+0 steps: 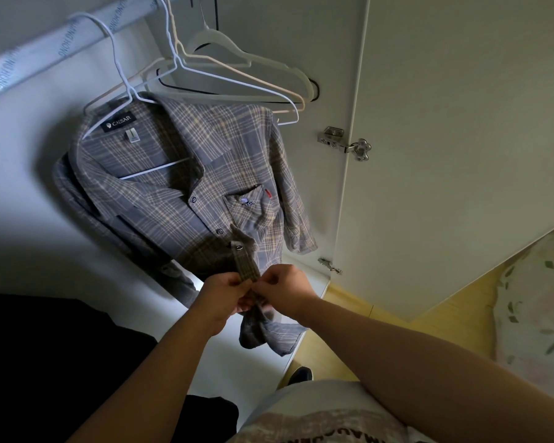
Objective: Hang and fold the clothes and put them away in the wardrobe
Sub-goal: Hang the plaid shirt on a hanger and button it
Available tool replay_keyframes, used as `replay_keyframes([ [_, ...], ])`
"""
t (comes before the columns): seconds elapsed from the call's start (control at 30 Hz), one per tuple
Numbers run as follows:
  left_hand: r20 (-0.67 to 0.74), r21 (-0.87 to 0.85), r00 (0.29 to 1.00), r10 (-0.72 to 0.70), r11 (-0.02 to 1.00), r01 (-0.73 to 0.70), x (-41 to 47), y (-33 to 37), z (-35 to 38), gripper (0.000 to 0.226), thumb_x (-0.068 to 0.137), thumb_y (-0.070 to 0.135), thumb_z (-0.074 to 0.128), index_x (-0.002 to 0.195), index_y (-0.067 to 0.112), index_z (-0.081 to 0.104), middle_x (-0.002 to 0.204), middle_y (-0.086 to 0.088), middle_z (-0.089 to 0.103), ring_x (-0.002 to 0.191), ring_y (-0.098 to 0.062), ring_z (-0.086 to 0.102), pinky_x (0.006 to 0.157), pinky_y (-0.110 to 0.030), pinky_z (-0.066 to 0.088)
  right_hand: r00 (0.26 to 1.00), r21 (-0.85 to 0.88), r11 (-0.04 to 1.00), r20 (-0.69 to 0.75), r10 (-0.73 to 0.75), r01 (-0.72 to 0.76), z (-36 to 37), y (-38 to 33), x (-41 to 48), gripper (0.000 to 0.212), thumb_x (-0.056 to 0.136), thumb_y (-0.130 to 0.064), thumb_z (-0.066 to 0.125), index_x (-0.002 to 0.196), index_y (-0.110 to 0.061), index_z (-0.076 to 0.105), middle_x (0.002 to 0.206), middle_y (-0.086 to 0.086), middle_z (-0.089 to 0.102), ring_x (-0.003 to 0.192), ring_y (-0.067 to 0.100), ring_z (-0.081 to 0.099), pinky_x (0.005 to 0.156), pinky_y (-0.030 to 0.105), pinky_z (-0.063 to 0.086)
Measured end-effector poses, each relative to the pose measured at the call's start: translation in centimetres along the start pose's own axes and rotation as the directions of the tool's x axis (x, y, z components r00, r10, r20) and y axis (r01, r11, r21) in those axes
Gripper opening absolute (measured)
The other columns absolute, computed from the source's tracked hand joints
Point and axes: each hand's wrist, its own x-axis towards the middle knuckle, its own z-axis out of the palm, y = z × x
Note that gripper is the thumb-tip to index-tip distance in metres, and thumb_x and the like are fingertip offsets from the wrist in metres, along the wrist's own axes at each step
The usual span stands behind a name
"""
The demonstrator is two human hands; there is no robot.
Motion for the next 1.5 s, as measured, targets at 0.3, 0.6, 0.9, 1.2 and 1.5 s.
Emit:
replay_keyframes([
  [0.3, -0.003, -0.019, 1.0, -0.013, 1.0, 0.013, -0.7, 0.4, 0.8, 0.013, 0.1, 0.005, 0.059, 0.101, -0.001, 0.071, 0.095, -0.022, 0.075, 0.096, -0.042, 0.071, 0.085, -0.046, 0.061, 0.986, 0.166, 0.974, -0.039, 0.165, -0.156, 0.3, 0.1, 0.2, 0.012, 0.082, -0.024, 0.073, 0.075, -0.014, 0.073, 0.067, 0.003, 0.075, 0.06, 0.02, 0.074, 0.059, 0.033, 0.063],
  [0.6, 0.09, -0.084, 0.995, -0.044, 0.995, 0.051, -1.4, 1.4, 0.7, 0.022, 0.089, -0.008, 0.067, 0.108, 0.001, 0.074, 0.1, -0.019, 0.076, 0.096, -0.034, 0.074, 0.081, -0.037, 0.059, 0.975, 0.251, 0.951, -0.079, 0.206, -0.18, 0.2, 0.2, 0.2, 0.014, 0.08, -0.021, 0.077, 0.072, -0.011, 0.072, 0.072, 0.007, 0.075, 0.065, 0.024, 0.075, 0.068, 0.044, 0.064],
  [0.9, -0.018, -0.152, 0.99, -0.138, 0.979, 0.134, -1.9, 2.6, 2.0, 0.02, 0.087, -0.015, 0.065, 0.105, -0.007, 0.068, 0.096, -0.025, 0.074, 0.08, -0.03, 0.074, 0.064, -0.032, 0.059, 0.975, 0.101, 0.991, -0.197, 0.105, -0.087, 0.4, 0.2, 0.0, 0.012, 0.078, -0.024, 0.071, 0.068, -0.017, 0.069, 0.07, -0.001, 0.072, 0.067, 0.015, 0.071, 0.057, 0.026, 0.058],
  [1.2, -0.055, -0.378, 0.945, -0.321, 0.883, 0.278, -1.2, 1.7, 2.4, 0.017, 0.092, 0.006, 0.071, 0.107, -0.002, 0.068, 0.091, -0.016, 0.078, 0.078, -0.022, 0.075, 0.057, -0.03, 0.058, 0.976, -0.075, 0.997, -0.212, -0.045, 0.029, 0.3, 0.0, -0.4, 0.011, 0.082, -0.021, 0.068, 0.072, -0.021, 0.064, 0.072, -0.005, 0.066, 0.063, 0.008, 0.058, 0.051, 0.015, 0.041],
  [1.5, -0.046, -0.575, 0.916, -0.398, 0.761, 0.302, -1.6, 1.4, 3.7, 0.004, 0.099, 0.004, 0.061, 0.101, 0.001, 0.06, 0.087, -0.013, 0.064, 0.078, -0.023, 0.062, 0.08, -0.037, 0.053, 0.98, -0.065, 0.998, -0.201, -0.014, 0.001, 0.5, 0.2, 0.1, 0.015, 0.08, -0.023, 0.069, 0.066, -0.019, 0.068, 0.065, -0.003, 0.069, 0.062, 0.01, 0.065, 0.049, 0.019, 0.049],
])
